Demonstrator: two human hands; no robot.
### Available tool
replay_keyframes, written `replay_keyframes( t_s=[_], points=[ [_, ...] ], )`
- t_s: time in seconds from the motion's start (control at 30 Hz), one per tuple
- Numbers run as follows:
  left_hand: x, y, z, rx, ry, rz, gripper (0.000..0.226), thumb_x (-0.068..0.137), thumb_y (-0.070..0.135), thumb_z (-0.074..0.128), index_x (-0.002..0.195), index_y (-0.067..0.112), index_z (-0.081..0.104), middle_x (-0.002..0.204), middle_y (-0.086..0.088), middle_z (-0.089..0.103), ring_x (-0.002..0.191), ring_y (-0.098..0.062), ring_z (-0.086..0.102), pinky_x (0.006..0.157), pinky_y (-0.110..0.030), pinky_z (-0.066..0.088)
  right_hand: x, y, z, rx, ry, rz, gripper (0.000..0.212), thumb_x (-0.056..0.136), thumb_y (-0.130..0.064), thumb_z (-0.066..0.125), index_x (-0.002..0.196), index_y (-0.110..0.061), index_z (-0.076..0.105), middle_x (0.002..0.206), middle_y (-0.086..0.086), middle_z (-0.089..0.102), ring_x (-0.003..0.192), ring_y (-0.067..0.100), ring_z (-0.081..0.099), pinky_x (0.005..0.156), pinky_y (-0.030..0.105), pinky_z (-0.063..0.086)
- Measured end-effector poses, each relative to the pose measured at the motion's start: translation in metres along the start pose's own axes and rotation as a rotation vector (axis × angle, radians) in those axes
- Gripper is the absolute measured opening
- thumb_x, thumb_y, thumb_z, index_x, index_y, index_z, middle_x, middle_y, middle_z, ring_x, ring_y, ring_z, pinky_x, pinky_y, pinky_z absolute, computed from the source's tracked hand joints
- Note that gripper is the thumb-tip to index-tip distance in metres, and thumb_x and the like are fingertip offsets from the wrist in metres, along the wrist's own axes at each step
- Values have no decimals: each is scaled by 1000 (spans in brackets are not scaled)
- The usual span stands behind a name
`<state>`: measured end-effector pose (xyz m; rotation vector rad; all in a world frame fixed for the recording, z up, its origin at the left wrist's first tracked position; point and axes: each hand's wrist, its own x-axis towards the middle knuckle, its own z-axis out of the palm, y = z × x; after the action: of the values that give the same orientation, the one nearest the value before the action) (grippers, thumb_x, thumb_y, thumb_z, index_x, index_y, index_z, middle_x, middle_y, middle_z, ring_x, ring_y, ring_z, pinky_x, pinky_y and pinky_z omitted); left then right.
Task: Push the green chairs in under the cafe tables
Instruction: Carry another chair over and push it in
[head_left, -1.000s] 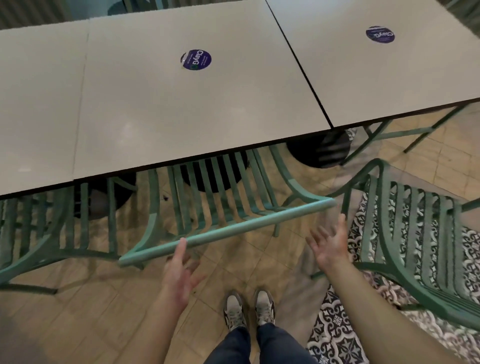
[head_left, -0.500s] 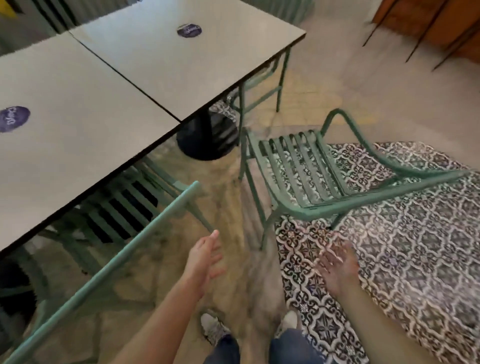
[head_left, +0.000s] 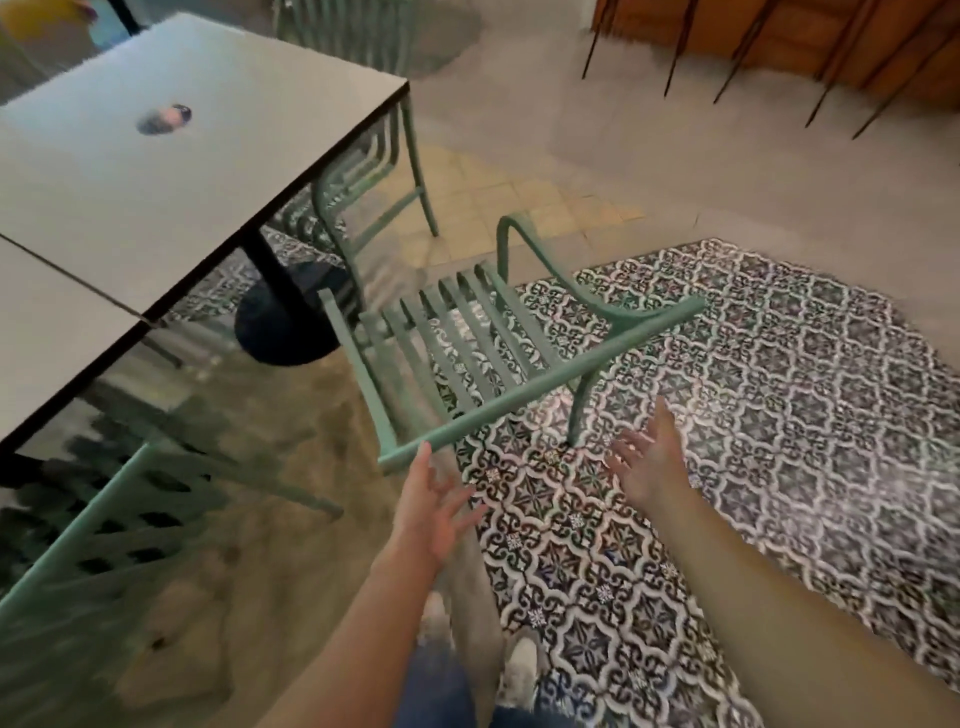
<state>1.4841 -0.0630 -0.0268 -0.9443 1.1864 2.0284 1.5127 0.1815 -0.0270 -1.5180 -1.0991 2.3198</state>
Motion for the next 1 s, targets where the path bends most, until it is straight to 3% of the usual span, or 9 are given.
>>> replay_keyframes(
  t_s=[0.2,0.3,0.37,0.47,0.6,0.73,0.83,0.9,1.0],
  points=[
    [35,7,49,-410,173,18,59,87,53,58,125,9,51,125,-16,56,112,-35,58,83,-53,51,50,-51,22,-19,-30,5,59,93,-53,48,145,-28,34,144,15,38,129,33,42,105,47,39],
    [50,17,62,-601,288,37,51,90,43,60,121,5,48,112,-19,61,101,-35,62,96,-52,48,81,-79,36,-69,-51,10,36,94,-48,49,122,-26,51,131,15,47,117,31,51,101,49,44],
    [60,20,69,-620,361,46,36,94,32,54,117,5,49,104,-19,61,93,-34,62,93,-48,50,104,-96,46,-66,-57,64,26,94,-44,52,109,-23,55,122,16,55,110,31,58,96,50,49],
    [62,21,75,-633,431,63,19,95,23,46,100,6,52,103,-17,62,91,-33,61,88,-48,49,128,-115,60,-50,-24,175,34,90,-35,62,112,-10,54,112,19,61,99,35,65,87,51,54],
    [69,22,76,-665,492,86,18,90,20,49,104,9,52,115,-16,58,109,-34,59,95,-52,47,149,-119,74,-67,112,232,11,91,-18,58,94,-8,53,116,13,59,100,30,64,90,47,54],
    [70,30,77,-626,491,99,17,90,17,44,101,7,52,95,-16,57,95,-31,56,84,-48,49,161,-117,79,-85,184,200,8,83,-7,54,86,-11,48,109,9,56,101,26,62,91,42,54],
    [67,32,86,-629,507,117,16,92,16,42,96,3,52,96,-19,56,94,-31,55,85,-48,49,172,-122,82,-175,174,217,9,83,-7,54,84,-12,47,108,7,54,98,20,61,91,36,54],
    [66,32,90,-627,533,117,18,93,16,42,98,1,51,97,-21,56,90,-32,57,83,-47,49,175,-127,82,-197,152,234,8,84,-7,53,83,-11,46,106,6,53,81,11,54,78,23,55],
    [71,27,98,-656,550,126,24,92,15,42,110,0,48,99,-23,55,85,-32,58,77,-47,49,187,-138,86,-246,84,253,6,87,-10,53,88,-10,47,106,7,52,63,6,45,41,13,40]
  ],
)
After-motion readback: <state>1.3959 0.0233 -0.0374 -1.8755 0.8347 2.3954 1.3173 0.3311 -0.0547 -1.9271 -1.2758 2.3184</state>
